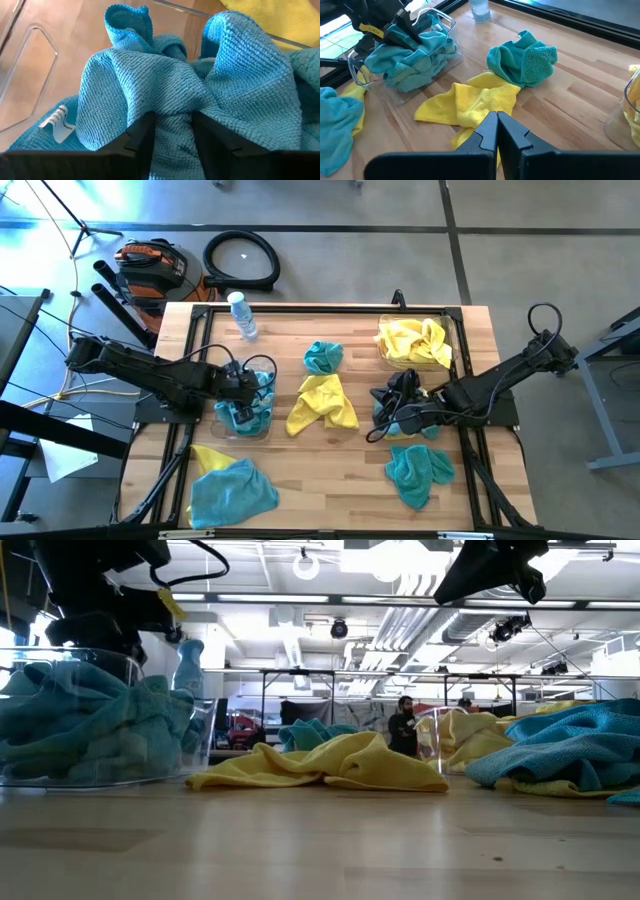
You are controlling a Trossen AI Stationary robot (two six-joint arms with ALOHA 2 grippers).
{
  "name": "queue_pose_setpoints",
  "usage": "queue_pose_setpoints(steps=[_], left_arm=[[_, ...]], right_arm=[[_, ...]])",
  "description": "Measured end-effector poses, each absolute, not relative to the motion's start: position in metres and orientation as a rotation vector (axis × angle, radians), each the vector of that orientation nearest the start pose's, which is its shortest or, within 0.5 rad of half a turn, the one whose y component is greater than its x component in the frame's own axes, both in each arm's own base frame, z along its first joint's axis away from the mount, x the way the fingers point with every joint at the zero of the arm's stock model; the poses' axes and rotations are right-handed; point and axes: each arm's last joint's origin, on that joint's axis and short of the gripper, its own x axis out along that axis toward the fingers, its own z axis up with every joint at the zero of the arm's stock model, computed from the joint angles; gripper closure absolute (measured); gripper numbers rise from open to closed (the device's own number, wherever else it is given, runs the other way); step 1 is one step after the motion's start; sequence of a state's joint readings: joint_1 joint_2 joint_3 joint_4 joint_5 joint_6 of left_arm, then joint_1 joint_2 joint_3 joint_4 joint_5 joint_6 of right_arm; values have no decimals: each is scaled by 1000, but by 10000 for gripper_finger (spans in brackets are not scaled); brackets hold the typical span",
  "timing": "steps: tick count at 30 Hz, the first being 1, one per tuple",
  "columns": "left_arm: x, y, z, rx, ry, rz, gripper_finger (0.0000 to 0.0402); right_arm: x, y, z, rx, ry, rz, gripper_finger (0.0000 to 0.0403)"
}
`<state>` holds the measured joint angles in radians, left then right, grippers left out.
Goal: Sort microfiber towel by color & place in baskets
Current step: Put the blue microfiber cloth into the left transparent bin, then put the yellow microfiber cloth into the right transparent bin
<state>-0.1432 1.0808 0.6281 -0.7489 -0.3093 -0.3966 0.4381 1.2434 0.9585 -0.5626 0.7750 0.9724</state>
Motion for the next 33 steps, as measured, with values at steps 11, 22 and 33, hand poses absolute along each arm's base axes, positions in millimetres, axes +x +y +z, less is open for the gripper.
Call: queue_pose_setpoints(steps=[11, 22, 33], left_arm=[[187, -18, 231, -25, 1062, 301, 277], [190, -17, 282, 75, 1007, 324, 277], [184, -16, 300, -96, 1005, 413, 277]], right_arm=[[231, 86, 276, 394, 481, -591, 403], [231, 86, 276, 363, 490, -583, 403], [231, 86, 276, 363, 490, -583, 402]])
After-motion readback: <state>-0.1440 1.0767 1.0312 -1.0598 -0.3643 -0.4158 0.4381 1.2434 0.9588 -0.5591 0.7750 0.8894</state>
